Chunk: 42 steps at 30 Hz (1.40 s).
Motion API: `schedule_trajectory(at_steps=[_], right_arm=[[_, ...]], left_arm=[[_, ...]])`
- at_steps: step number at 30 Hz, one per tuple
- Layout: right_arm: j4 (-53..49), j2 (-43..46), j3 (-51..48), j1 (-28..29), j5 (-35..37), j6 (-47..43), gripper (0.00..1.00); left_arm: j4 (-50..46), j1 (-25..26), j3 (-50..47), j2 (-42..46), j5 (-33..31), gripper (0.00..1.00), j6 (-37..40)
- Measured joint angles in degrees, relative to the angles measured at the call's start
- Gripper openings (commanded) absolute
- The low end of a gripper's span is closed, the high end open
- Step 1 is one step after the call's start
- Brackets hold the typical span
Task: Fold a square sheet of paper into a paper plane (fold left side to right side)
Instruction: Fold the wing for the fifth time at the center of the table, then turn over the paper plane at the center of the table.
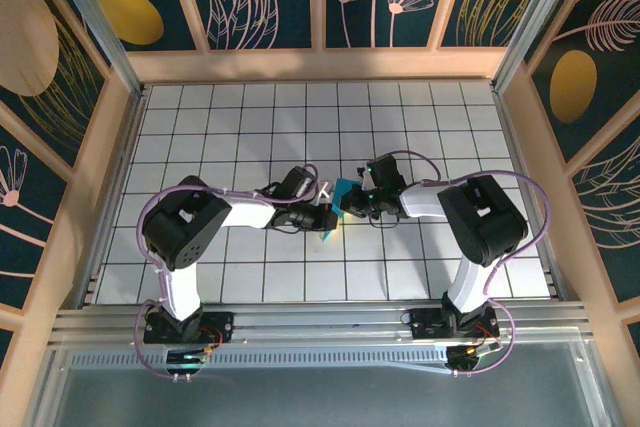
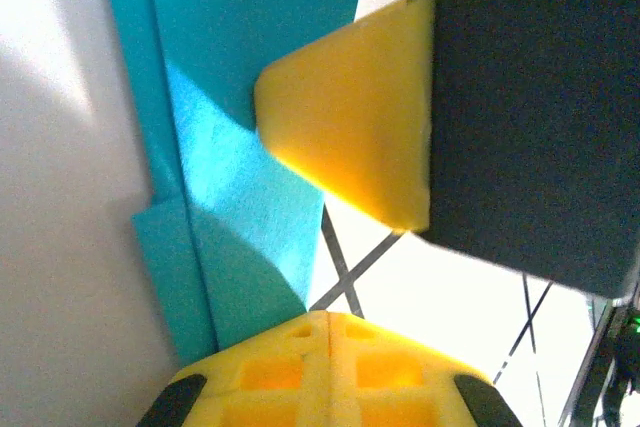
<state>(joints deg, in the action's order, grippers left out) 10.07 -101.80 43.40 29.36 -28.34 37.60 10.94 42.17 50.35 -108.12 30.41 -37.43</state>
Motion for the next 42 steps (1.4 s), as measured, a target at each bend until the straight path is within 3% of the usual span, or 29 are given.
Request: schedule_trajectory(at_steps=[12,24,30,35,42], right_arm=[[-0.96,-0.02,0.46,0.00,0.17,-0.17,0.00],[-5.42,-0.26,3.15,0.26,0.85,-1.31,0.00],[-11.69,0.50,6.82,0.48,5.51,-2.93,0.22],[-16.48,7.15,9.33,0.81,11.30,-3.80,0.40],[-20.85,12.57,11.65,4.07,19.82,0.31,0.49]], left_arm=[[-3.74,1.88,-4.63,5.68,-4.37,0.00,5.57],[-9.20,3.61,-9.62,12.68,-7.39,0.00,5.73],[-11.43,3.69,-11.39,21.44,-9.16,0.00,3.72],[-10.51,3.23,-11.34,29.14,-15.30,0.18,1.62],[-9.62,2.19,-11.34,35.50,-32.06,0.38,-2.54]])
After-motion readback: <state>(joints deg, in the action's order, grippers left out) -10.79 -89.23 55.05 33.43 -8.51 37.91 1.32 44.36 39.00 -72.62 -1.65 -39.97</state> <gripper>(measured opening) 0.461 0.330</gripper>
